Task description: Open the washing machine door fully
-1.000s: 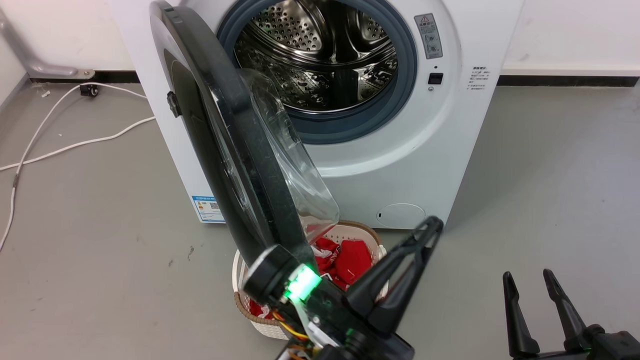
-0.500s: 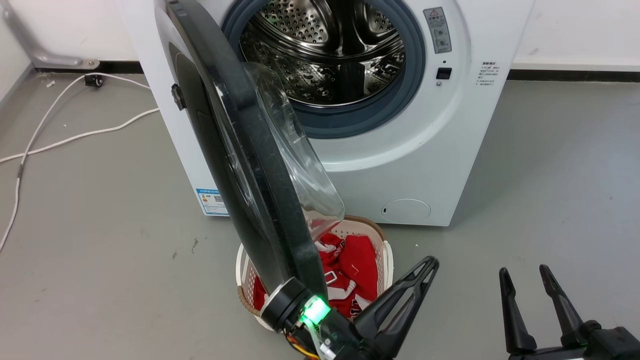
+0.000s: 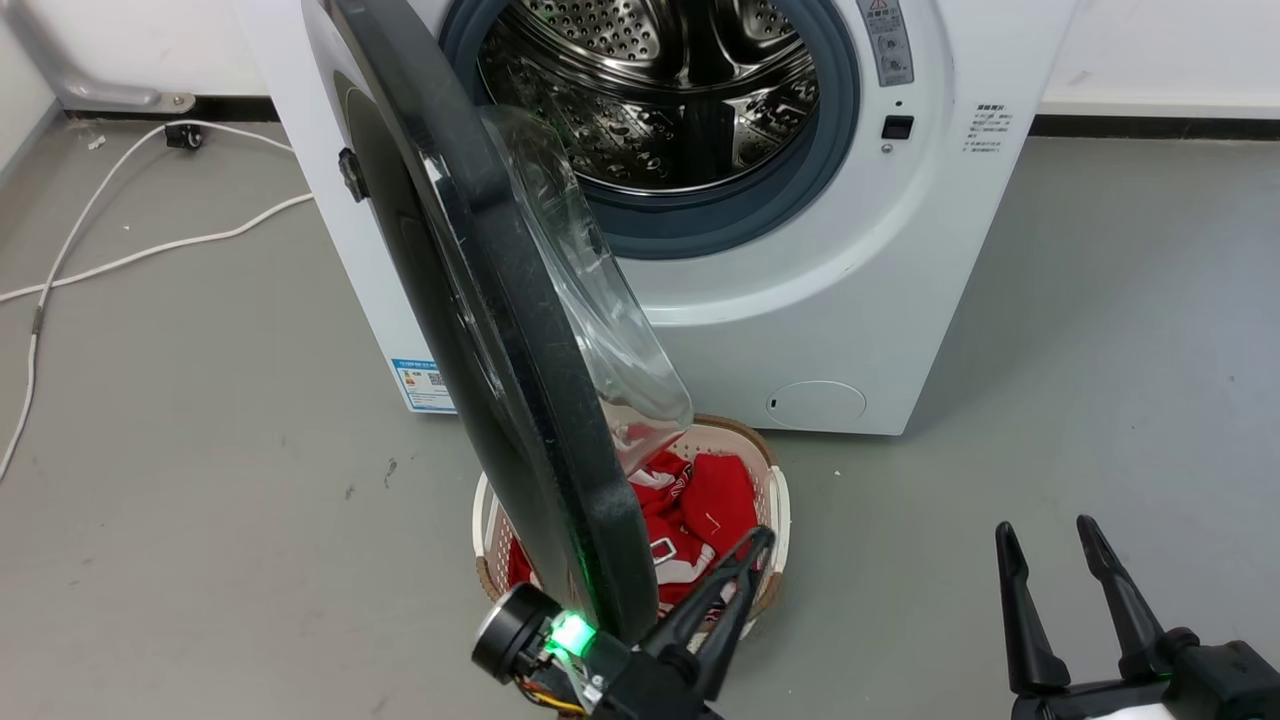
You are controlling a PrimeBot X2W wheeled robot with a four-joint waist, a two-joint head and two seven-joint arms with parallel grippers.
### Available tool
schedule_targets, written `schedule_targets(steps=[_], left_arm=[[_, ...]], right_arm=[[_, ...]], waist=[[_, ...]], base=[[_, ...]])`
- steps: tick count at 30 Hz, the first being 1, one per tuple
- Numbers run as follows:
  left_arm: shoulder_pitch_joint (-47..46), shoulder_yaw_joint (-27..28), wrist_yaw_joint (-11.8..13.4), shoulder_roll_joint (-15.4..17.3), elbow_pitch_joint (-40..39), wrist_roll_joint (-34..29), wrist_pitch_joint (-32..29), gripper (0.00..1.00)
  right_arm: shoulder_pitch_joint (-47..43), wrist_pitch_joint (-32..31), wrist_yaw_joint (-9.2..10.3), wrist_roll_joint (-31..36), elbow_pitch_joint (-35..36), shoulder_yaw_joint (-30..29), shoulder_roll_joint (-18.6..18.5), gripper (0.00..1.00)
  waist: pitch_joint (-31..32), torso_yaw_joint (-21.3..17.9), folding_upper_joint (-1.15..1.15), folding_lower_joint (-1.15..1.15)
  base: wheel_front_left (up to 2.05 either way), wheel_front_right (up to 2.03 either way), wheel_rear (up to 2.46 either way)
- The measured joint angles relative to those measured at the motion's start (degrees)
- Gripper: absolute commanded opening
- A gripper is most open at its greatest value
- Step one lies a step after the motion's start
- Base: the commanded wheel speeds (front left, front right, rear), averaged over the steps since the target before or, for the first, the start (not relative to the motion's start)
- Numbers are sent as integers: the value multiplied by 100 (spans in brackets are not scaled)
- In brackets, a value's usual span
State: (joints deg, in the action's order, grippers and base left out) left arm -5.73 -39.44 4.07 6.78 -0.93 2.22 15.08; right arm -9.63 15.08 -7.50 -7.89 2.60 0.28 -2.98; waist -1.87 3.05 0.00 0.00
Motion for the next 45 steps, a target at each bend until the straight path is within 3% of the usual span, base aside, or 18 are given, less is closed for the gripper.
schedule_targets(steps=[10, 29, 45], left_arm=[[58, 505, 104, 54, 447, 110, 0, 0], [524, 1036, 274, 249, 211, 108, 24, 0], [1054, 2117, 731, 538, -29, 458, 15, 0]], right_arm=[[21, 0, 0, 8, -36, 12, -1, 100], [-2, 0, 0, -31, -11, 96, 0, 100], [-26, 0, 0, -55, 30, 63, 1, 100]], waist=[[-60, 31, 0, 0], [-52, 557, 0, 0], [-209, 1151, 0, 0]], base=[[0, 0, 0], [0, 0, 0], [0, 0, 0]])
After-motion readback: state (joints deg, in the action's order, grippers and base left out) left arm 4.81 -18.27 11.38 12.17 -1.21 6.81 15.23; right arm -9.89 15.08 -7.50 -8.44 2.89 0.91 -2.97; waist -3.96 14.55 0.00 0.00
